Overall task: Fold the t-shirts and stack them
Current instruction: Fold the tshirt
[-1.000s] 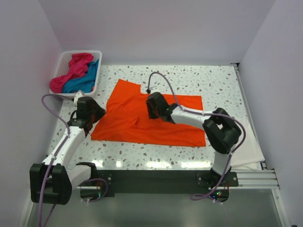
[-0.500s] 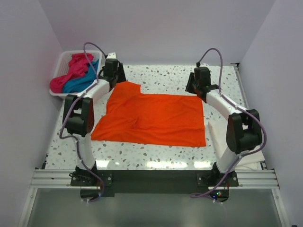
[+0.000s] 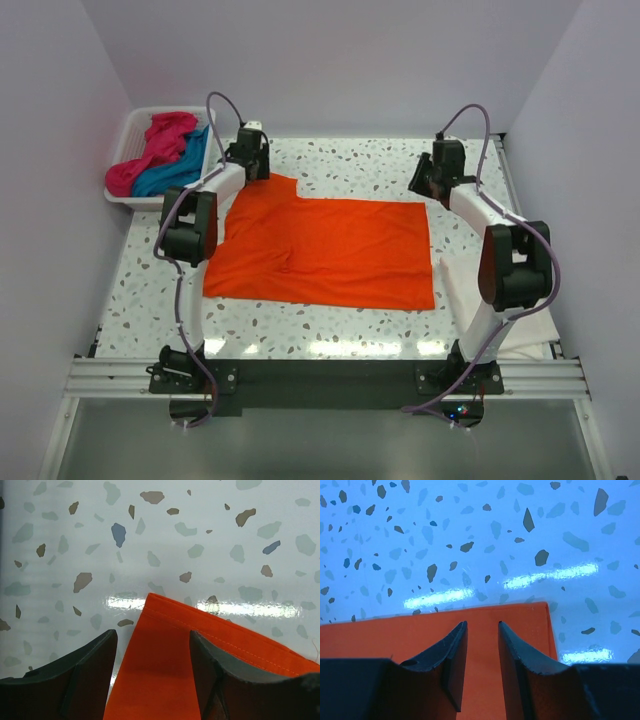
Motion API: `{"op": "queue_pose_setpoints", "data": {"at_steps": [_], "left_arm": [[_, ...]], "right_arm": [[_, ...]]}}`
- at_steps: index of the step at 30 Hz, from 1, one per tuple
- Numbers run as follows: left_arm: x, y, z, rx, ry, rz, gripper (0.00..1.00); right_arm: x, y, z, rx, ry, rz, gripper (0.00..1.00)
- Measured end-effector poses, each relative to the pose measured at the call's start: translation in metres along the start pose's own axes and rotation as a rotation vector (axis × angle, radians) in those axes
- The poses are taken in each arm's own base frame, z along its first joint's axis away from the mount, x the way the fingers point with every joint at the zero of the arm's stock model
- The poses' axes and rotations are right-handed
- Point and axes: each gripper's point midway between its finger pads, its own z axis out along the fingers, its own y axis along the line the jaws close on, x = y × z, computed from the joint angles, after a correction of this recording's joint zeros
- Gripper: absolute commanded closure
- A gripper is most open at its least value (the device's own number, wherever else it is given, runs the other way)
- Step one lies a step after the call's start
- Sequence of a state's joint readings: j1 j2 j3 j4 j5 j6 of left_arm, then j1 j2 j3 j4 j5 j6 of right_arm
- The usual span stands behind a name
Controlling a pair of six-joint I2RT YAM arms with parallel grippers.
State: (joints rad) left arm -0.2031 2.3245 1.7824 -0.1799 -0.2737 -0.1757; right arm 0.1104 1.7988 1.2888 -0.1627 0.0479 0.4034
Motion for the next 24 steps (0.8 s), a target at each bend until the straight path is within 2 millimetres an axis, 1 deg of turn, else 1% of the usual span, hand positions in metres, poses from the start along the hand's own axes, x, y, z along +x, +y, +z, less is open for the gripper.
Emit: {"op": "queue_pose_setpoints", "data": {"at_steps": [4,6,10,12,16,19,22,23,24], "left_arm": [[0.000,0.003,0.001,-0.012,0.000,0.016,0.36],[0.002,0.003,0.002,-0.013,0.003,0.025,0.38],[-0.002,-0.001,0.013,-0.008,-0.005,0.040,0.38],[-0.002,-0.004,0.017,0.002,-0.004,0.041,0.42],[-0.008,-0.009,0.022,0.021,-0.002,0.040,0.45],[-0.008,-0.012,0.024,0.034,0.008,0.039,0.51],[-0.006,-0.014,0.023,0.046,0.019,0.040,0.60],[-0.006,-0.015,0.023,0.049,0.021,0.040,0.66],[-0.005,-0.015,0.022,0.053,0.024,0.037,0.69]], "right_arm": [[0.003,-0.002,0.003,-0.007,0.008,0.005,0.66],[0.007,-0.003,0.005,-0.008,0.014,0.004,0.66],[0.014,-0.006,0.007,-0.002,0.029,0.003,0.66],[0.016,-0.007,0.007,0.000,0.032,0.003,0.66],[0.015,-0.007,0.008,0.001,0.032,0.003,0.66],[0.016,-0.009,0.008,0.004,0.033,0.005,0.66],[0.016,-0.013,0.010,0.011,0.036,0.009,0.67],[0.016,-0.014,0.010,0.013,0.037,0.010,0.66],[0.017,-0.015,0.011,0.016,0.040,0.011,0.67]]}}
